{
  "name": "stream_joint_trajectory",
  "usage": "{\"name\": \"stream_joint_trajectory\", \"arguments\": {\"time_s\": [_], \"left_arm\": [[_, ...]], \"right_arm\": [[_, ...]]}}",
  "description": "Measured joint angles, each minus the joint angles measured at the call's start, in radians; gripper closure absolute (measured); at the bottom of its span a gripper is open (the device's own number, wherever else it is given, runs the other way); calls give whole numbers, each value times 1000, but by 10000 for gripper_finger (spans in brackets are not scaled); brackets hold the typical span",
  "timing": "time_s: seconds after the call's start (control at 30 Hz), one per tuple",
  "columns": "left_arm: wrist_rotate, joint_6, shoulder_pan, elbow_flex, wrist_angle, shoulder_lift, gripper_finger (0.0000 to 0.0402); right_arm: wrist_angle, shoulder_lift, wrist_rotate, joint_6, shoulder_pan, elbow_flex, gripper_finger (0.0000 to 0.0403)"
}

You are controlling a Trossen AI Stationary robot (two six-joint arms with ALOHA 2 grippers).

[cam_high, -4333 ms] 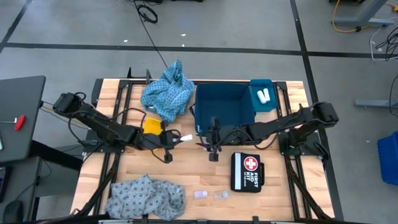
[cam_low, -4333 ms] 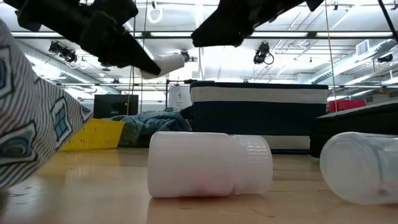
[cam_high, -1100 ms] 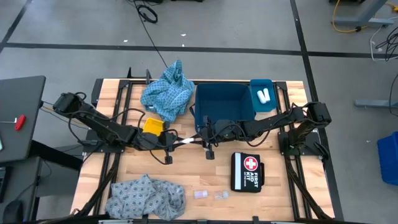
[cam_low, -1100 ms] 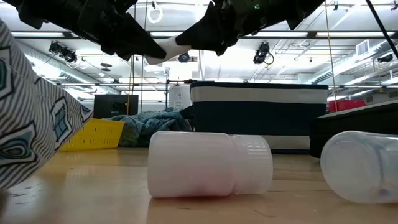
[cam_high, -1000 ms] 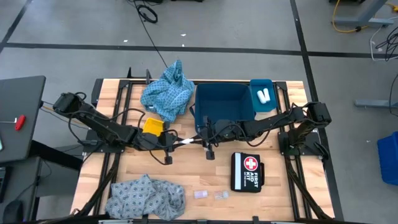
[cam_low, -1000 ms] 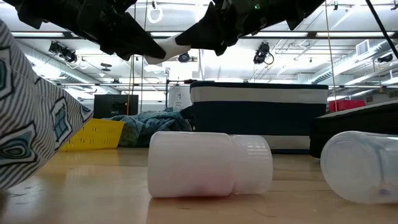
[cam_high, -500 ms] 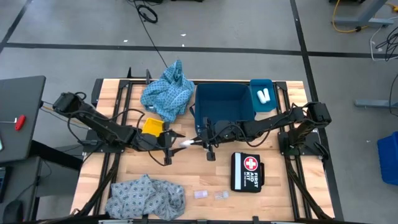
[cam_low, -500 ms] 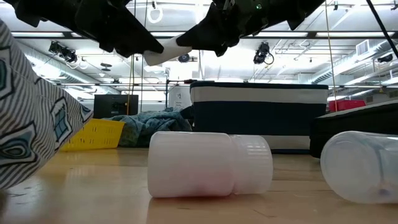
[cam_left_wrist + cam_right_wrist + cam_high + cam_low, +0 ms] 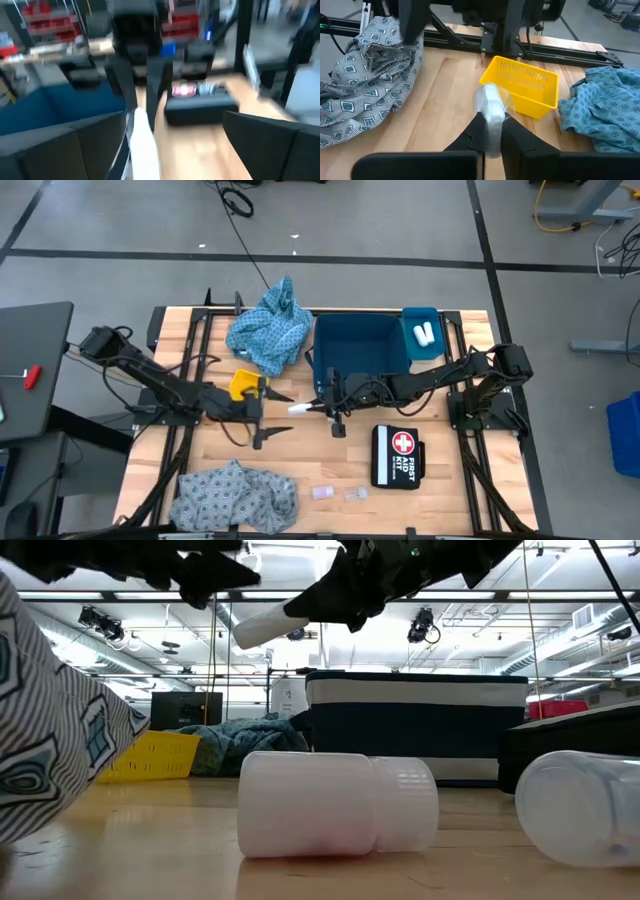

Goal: Pick & place medical supplies in basket/bin
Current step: Put the white rolled gauze into the blue bin

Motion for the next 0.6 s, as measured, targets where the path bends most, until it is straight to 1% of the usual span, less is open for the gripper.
{"name": "stream_joint_trajectory", "arguments": {"time_s": [0.07, 0.17, 0.27, 0.33, 0.43, 0.6], "left_arm": [[13, 1, 0, -64, 129, -22, 67], [1, -5, 2, -168, 272, -51, 67], [-51, -9, 2, -253, 379, -76, 67], [-81, -13, 2, -297, 412, -85, 67], [-123, -21, 2, -333, 447, -89, 67], [-142, -26, 2, -344, 446, -88, 67]], "right_arm": [[1, 0, 0, 0, 1, 0, 375], [20, 0, 4, -1, 6, 0, 375], [70, 0, 4, 4, 6, 0, 375], [103, 0, 25, 4, 6, 0, 375], [131, 0, 82, 0, 3, 0, 375], [129, 0, 203, 4, -24, 0, 375]]}}
